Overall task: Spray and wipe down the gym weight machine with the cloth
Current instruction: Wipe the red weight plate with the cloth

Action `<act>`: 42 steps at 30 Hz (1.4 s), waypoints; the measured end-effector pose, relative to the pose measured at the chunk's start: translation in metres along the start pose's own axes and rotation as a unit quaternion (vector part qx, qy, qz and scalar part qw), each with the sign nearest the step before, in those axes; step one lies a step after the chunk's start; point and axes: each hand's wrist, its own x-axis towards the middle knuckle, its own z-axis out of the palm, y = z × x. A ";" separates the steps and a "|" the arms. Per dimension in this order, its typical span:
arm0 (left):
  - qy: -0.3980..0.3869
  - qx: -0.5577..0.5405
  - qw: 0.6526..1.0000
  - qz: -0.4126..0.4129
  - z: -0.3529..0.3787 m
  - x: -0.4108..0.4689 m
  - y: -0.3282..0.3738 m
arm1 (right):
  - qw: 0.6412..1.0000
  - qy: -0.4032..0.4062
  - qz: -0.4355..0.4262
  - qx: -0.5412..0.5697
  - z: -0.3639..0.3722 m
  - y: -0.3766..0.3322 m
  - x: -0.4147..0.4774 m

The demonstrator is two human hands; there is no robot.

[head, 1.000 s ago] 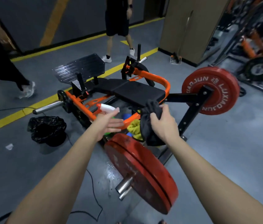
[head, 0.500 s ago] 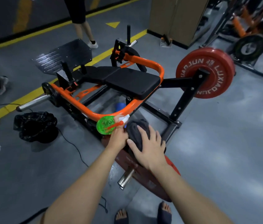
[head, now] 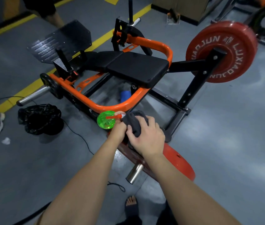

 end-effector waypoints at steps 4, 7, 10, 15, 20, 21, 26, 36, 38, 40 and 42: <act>0.000 0.020 0.996 -0.091 -0.009 0.015 0.005 | 0.999 -0.024 -0.019 0.012 0.007 -0.008 0.010; 0.011 -0.041 0.991 -0.125 -0.014 0.013 0.007 | 0.997 -0.050 -0.053 0.035 -0.004 -0.003 0.005; -0.037 -0.059 0.987 -0.147 -0.020 0.009 0.005 | 0.993 -0.047 -0.067 0.084 -0.026 0.019 -0.020; 0.011 0.094 0.995 0.045 -0.017 0.011 -0.016 | 0.988 0.009 -0.073 0.133 -0.042 0.061 -0.056; 0.058 0.264 0.959 0.081 -0.006 0.007 -0.025 | 0.993 0.048 -0.058 0.089 -0.032 0.054 -0.055; 0.055 0.281 0.954 0.084 -0.005 0.006 -0.022 | 0.993 0.055 -0.060 0.082 -0.032 0.054 -0.053; 0.051 0.267 0.960 0.069 -0.001 0.002 -0.010 | 0.994 0.053 -0.068 0.062 -0.029 0.046 -0.048; 0.046 0.306 0.950 0.048 -0.008 0.001 -0.027 | 0.996 -0.011 -0.053 0.065 -0.038 0.041 -0.044; 0.070 0.306 0.948 0.059 -0.007 -0.012 -0.030 | 0.995 -0.027 -0.044 0.091 -0.042 0.039 -0.043; 0.073 0.236 0.966 0.071 0.004 -0.026 -0.026 | 0.990 -0.023 -0.036 0.135 -0.046 0.042 -0.047; 0.102 0.166 0.977 0.086 0.020 -0.035 -0.018 | 0.984 -0.011 -0.040 0.173 -0.053 0.052 -0.060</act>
